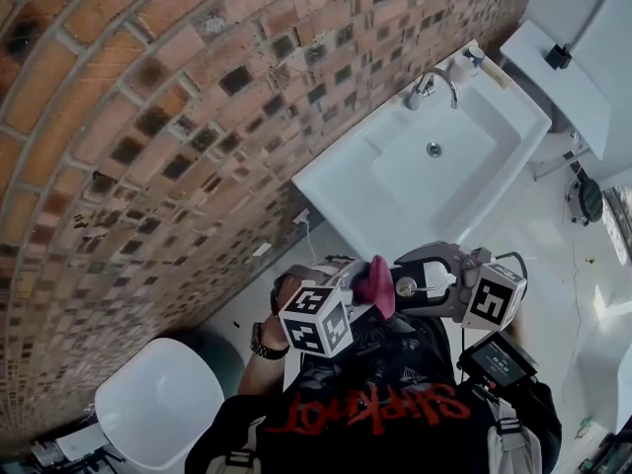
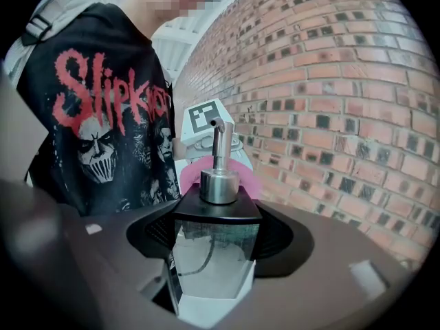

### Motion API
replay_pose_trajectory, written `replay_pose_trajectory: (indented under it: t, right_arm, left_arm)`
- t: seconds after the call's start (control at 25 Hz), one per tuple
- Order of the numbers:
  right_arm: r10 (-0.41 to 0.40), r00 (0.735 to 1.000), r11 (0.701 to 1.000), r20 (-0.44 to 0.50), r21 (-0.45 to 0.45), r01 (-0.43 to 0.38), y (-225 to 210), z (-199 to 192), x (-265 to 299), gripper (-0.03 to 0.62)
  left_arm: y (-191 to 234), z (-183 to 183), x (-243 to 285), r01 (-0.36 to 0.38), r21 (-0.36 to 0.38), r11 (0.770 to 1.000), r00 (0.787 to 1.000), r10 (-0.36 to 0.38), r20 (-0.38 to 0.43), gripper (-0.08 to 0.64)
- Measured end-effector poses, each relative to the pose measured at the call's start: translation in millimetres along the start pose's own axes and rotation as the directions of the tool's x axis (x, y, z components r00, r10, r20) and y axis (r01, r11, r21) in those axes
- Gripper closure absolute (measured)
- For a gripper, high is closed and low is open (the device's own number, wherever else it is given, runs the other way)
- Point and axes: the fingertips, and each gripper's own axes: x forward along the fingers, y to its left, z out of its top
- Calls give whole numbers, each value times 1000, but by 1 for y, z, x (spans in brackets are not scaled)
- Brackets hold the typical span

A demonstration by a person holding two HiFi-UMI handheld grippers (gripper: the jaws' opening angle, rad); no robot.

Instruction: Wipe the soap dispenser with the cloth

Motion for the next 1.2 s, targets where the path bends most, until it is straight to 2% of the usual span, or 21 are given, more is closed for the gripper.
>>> replay_pose_trajectory:
  t: [0.08, 0.12, 0.16, 0.2, 0.28, 0.32, 0.36, 0.4, 0.44, 0.56, 0.6, 0.64, 0.72, 0.8, 0.84, 0.88, 0.96, 1.0, 1.04, 1.08, 1.2]
  right_arm:
    - [-9, 1000, 1000, 5, 13, 9, -4, -2, -2, 289]
    - [-15, 1000, 1000, 8, 17, 15, -7, -4, -4, 288]
    - [-20, 1000, 1000, 14, 15, 20, -11, -6, -5, 290]
    - [-23, 999, 1000, 33, 6, 23, -14, -8, -7, 290]
    - [-28, 992, 999, 127, 22, 25, -21, -5, -11, 289]
    - [-42, 979, 996, 198, 83, 26, -25, -1, -14, 289]
    - [-67, 961, 986, 268, 168, 22, -29, 4, -18, 290]
    - [-89, 943, 971, 320, 237, 11, -31, 9, -22, 290]
    - [-98, 929, 962, 356, 272, -3, -32, 13, -26, 288]
    - [-109, 899, 961, 424, 277, -15, -34, 26, -39, 288]
    - [-124, 892, 963, 435, 271, 2, -38, 31, -45, 288]
    - [-148, 887, 963, 437, 266, 30, -42, 34, -50, 288]
    - [-212, 886, 960, 412, 258, 109, -53, 37, -58, 288]
    - [-262, 892, 952, 368, 248, 178, -59, 36, -60, 288]
    - [-269, 893, 951, 362, 244, 188, -59, 37, -61, 288]
    - [-265, 889, 953, 372, 241, 183, -58, 40, -61, 289]
    - [-243, 872, 960, 425, 237, 152, -56, 51, -65, 290]
    - [-232, 862, 963, 450, 230, 139, -55, 57, -67, 290]
    - [-221, 857, 967, 466, 219, 131, -55, 63, -69, 290]
    - [-213, 853, 970, 476, 209, 125, -54, 67, -71, 290]
    - [-202, 838, 975, 506, 183, 125, -51, 81, -82, 290]
  left_arm:
    - [8, 9, -9, -45, -13, 999, 996, 46, 77, 468]
    - [14, 17, -19, -75, -33, 997, 985, 79, 151, 468]
    - [20, 28, -33, -101, -65, 993, 960, 114, 255, 468]
    - [26, 42, -52, -116, -99, 988, 915, 145, 376, 468]
    - [34, 66, -92, -133, -130, 983, 803, 183, 567, 468]
    - [38, 71, -106, -144, -138, 980, 763, 199, 615, 468]
    - [41, 72, -113, -148, -160, 976, 739, 217, 638, 468]
    - [43, 69, -113, -138, -194, 971, 732, 232, 641, 467]
    - [45, 65, -107, -120, -228, 966, 743, 239, 624, 468]
    - [40, 44, -71, -89, -239, 967, 835, 203, 511, 466]
    - [36, 40, -63, -72, -233, 970, 855, 180, 487, 466]
    - [29, 39, -58, -41, -221, 974, 864, 146, 482, 466]
    - [7, 49, -55, 39, -155, 987, 854, 48, 518, 466]
    - [-20, 68, -53, 125, -70, 990, 830, -65, 554, 466]
    - [-31, 77, -51, 179, -37, 983, 812, -127, 570, 466]
    - [-40, 84, -49, 250, -14, 968, 781, -193, 594, 466]
    - [-47, 91, -45, 408, -4, 913, 684, -303, 663, 466]
    - [-46, 92, -42, 467, -18, 884, 644, -327, 692, 466]
    - [-41, 91, -38, 508, -46, 860, 620, -328, 712, 466]
    - [-37, 88, -34, 540, -86, 837, 608, -318, 728, 466]
    - [-22, 74, -24, 619, -221, 753, 585, -255, 770, 466]
